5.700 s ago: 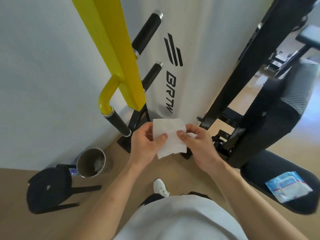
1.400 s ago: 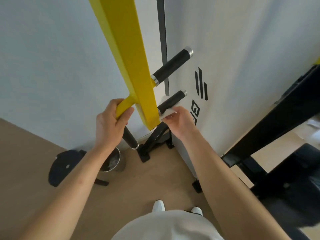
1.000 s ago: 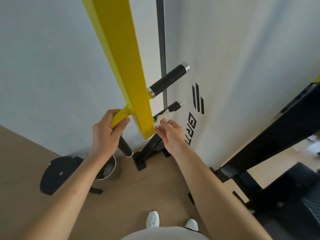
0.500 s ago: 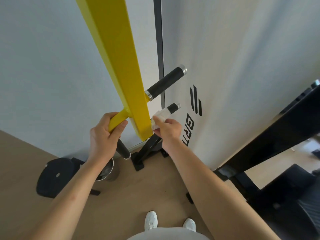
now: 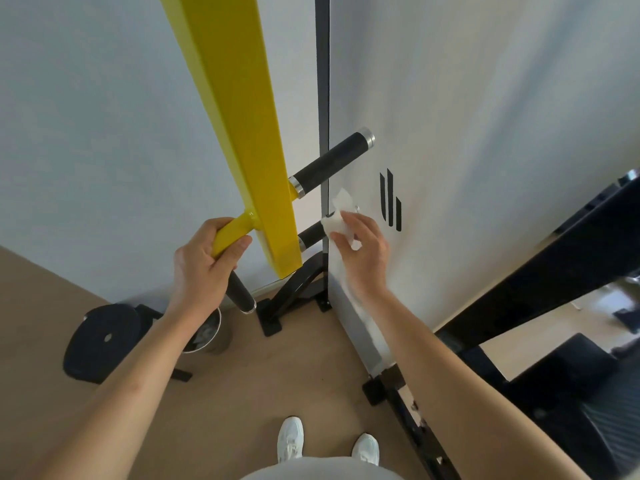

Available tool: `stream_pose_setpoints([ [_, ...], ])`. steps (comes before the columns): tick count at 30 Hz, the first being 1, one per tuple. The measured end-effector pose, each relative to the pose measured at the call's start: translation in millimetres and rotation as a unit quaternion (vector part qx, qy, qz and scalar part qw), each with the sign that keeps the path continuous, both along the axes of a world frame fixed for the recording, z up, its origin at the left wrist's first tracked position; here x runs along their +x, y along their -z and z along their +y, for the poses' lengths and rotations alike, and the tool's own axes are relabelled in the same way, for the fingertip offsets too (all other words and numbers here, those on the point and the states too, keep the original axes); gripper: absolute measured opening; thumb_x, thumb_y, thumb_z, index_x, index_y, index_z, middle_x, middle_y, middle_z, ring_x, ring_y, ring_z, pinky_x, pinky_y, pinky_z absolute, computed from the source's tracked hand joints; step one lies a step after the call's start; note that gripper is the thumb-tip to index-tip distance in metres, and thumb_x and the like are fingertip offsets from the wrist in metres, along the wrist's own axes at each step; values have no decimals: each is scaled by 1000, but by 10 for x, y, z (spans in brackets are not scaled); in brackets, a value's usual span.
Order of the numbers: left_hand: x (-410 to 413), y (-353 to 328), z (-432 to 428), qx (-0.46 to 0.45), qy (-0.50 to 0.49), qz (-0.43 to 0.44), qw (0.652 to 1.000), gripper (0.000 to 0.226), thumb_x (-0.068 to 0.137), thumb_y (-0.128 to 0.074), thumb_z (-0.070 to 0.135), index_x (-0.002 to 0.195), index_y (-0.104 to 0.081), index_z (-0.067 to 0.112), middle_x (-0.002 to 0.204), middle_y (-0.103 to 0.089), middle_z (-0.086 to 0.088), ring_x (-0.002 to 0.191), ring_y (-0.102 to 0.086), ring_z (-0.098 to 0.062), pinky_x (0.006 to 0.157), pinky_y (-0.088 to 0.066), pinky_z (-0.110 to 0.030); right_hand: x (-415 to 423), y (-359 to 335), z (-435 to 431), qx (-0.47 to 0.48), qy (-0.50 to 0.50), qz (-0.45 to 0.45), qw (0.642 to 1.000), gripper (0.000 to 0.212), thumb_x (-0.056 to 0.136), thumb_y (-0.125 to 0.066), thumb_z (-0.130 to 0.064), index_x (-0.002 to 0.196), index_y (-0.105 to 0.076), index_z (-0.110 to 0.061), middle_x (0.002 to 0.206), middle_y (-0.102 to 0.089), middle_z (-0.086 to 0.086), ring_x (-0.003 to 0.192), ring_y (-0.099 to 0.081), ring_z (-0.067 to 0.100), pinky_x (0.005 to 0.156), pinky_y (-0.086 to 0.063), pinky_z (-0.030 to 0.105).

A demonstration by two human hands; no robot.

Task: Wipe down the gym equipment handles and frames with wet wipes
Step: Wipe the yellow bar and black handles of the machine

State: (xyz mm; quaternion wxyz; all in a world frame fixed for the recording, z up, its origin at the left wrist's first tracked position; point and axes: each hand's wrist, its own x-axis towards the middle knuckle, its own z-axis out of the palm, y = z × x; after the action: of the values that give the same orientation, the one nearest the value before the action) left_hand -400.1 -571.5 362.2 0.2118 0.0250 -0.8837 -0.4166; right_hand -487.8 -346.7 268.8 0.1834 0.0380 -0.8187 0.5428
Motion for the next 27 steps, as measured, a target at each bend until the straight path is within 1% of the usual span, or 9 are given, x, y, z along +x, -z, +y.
stream_pose_setpoints([
  [2, -5, -4, 8, 9, 4, -6, 1000, 47, 91, -57, 43, 123, -59, 9, 79, -62, -1, 70, -64, -18, 67, -52, -26, -59, 25, 16, 130, -29, 66, 989, 37, 86, -78, -15, 123, -71, -16, 127, -65, 7, 117, -57, 31, 96, -48, 36],
  [4, 3, -10, 11, 14, 7, -10, 1000, 45, 91, -57, 43, 123, -59, 10, 78, -62, 0, 70, -64, -18, 67, -52, -25, -110, 69, 0, 191, -45, 119, 973, 30, 83, -80, -16, 112, -75, -14, 124, -66, 10, 116, -54, 37, 92, -47, 38],
  [7, 21, -3, -3, 13, 4, -5, 1000, 41, 93, -59, 39, 122, -59, 10, 77, -62, 0, 70, -65, -19, 66, -51, -23, -128, 59, -24, 208, -96, 123, 966, 28, 80, -83, -17, 107, -77, -16, 121, -65, 9, 116, -51, 36, 91, -49, 37],
  [11, 36, -10, -23, 9, 2, -4, 1000, 41, 93, -58, 40, 122, -60, 10, 79, -63, 2, 71, -65, -16, 67, -53, -24, -107, -15, -7, 275, -168, 161, 933, 30, 82, -81, -13, 111, -77, -16, 120, -69, 8, 113, -58, 33, 94, -50, 39],
  [16, 42, -14, -51, 16, 3, -9, 1000, 44, 93, -58, 43, 121, -61, 10, 77, -63, 0, 70, -65, -20, 68, -56, -35, -284, -135, 202, 255, -85, 136, 954, 28, 75, -84, -3, 100, -79, -12, 112, -72, 12, 104, -62, 43, 77, -59, 49],
  [18, 40, -19, -23, 26, -2, -9, 1000, 34, 95, -61, 37, 119, -61, 12, 78, -63, 2, 70, -64, -22, 68, -57, -38, -279, -163, 142, 265, -104, 118, 951, 29, 75, -86, -8, 103, -78, -11, 113, -72, 11, 107, -59, 41, 81, -58, 51],
  [23, 46, -24, 1, 35, -20, -15, 999, 30, 95, -64, 34, 117, -64, 14, 79, -64, 5, 71, -64, -24, 68, -58, -43, -173, -223, -7, 330, -259, 119, 900, 39, 84, -77, -29, 122, -71, -19, 126, -68, 5, 117, -54, 31, 98, -50, 46],
  [25, 46, -24, 5, 40, -21, -17, 999, 29, 95, -65, 34, 117, -64, 14, 78, -64, 4, 69, -64, -25, 67, -57, -42, -220, -269, 68, 332, -281, 107, 894, 43, 85, -67, -37, 125, -69, -22, 129, -66, 3, 122, -53, 30, 103, -48, 47],
  [27, 36, -19, 18, 42, -22, -16, 999, 27, 95, -65, 33, 117, -63, 16, 78, -64, 5, 69, -63, -24, 65, -56, -40, -272, -284, 147, 331, -277, 104, 896, 36, 88, -67, -34, 121, -71, -20, 127, -67, 4, 120, -54, 31, 100, -50, 46],
])
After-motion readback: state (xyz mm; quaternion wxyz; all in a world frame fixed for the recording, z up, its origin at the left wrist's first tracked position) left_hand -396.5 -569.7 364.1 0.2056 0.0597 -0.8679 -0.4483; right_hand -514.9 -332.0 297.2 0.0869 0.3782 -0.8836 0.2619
